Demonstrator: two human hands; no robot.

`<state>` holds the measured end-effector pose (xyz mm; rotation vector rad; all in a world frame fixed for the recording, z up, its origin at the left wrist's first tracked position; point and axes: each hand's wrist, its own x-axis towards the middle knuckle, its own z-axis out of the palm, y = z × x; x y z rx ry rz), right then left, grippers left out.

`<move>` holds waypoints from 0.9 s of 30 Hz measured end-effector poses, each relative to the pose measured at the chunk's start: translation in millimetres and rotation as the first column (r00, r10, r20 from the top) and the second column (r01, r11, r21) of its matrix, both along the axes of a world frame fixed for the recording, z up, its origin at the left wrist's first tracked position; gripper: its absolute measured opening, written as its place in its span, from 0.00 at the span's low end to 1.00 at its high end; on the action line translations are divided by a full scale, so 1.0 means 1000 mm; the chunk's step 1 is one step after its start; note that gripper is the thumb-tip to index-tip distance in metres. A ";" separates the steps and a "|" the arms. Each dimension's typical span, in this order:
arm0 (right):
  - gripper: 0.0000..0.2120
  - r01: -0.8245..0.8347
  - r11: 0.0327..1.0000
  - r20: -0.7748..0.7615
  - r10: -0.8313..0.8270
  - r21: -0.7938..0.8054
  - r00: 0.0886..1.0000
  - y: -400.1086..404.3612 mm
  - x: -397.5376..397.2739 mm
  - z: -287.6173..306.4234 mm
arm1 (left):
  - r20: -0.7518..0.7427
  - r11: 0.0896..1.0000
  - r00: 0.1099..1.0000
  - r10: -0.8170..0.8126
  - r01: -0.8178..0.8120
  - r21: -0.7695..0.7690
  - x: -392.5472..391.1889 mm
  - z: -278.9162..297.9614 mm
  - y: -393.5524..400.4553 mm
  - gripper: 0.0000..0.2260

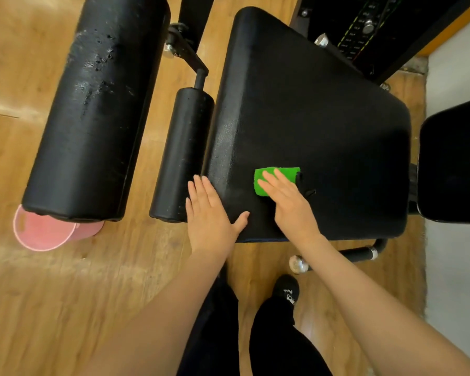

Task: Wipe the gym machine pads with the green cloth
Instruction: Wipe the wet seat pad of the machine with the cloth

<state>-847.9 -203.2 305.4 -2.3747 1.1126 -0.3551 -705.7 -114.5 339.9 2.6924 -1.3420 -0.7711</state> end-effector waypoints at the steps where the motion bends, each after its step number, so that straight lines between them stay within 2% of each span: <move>1: 0.27 0.030 0.999 -0.025 -0.029 0.032 0.999 -0.002 -0.010 -0.001 | 0.013 1.000 1.000 -0.022 0.022 -0.013 -0.005 0.002 -0.003 0.46; 4: 0.26 0.095 0.994 -0.098 -0.089 0.055 0.991 -0.008 -0.038 -0.004 | 0.062 0.998 0.998 0.032 -0.029 -0.057 -0.021 0.000 -0.011 0.41; 6: 0.26 0.121 0.992 -0.090 -0.117 0.031 0.989 -0.016 -0.060 -0.009 | 0.114 0.994 0.991 0.070 -0.060 -0.088 -0.027 -0.006 -0.013 0.39; 9: 0.27 0.154 0.988 -0.136 -0.157 -0.027 0.978 -0.028 -0.102 -0.022 | 0.160 0.995 0.985 0.071 -0.059 -0.079 -0.030 -0.015 -0.013 0.39; 13: 0.27 0.319 0.948 -0.240 -0.310 0.000 0.920 -0.038 -0.150 -0.032 | 0.193 0.996 0.979 0.071 -0.058 -0.074 -0.031 -0.021 -0.012 0.39; 16: 0.28 0.345 0.938 -0.291 -0.328 0.011 0.899 -0.046 -0.171 -0.037 | 0.203 0.992 0.976 0.084 -0.062 -0.113 -0.032 -0.024 -0.012 0.39; 19: 0.28 0.359 0.933 -0.276 -0.343 0.006 0.898 -0.047 -0.175 -0.040 | 0.210 0.986 0.972 0.103 -0.072 -0.152 -0.033 -0.029 -0.011 0.39; 24: 0.27 0.585 0.810 -0.278 -0.555 0.035 0.784 -0.046 -0.195 -0.043 | 0.228 0.983 0.968 0.109 -0.071 -0.169 -0.034 -0.033 -0.010 0.40; 27: 0.27 0.612 0.789 -0.314 -0.570 0.048 0.759 -0.052 -0.213 -0.042 | 0.234 0.978 0.965 0.116 -0.070 -0.198 -0.033 -0.035 -0.011 0.40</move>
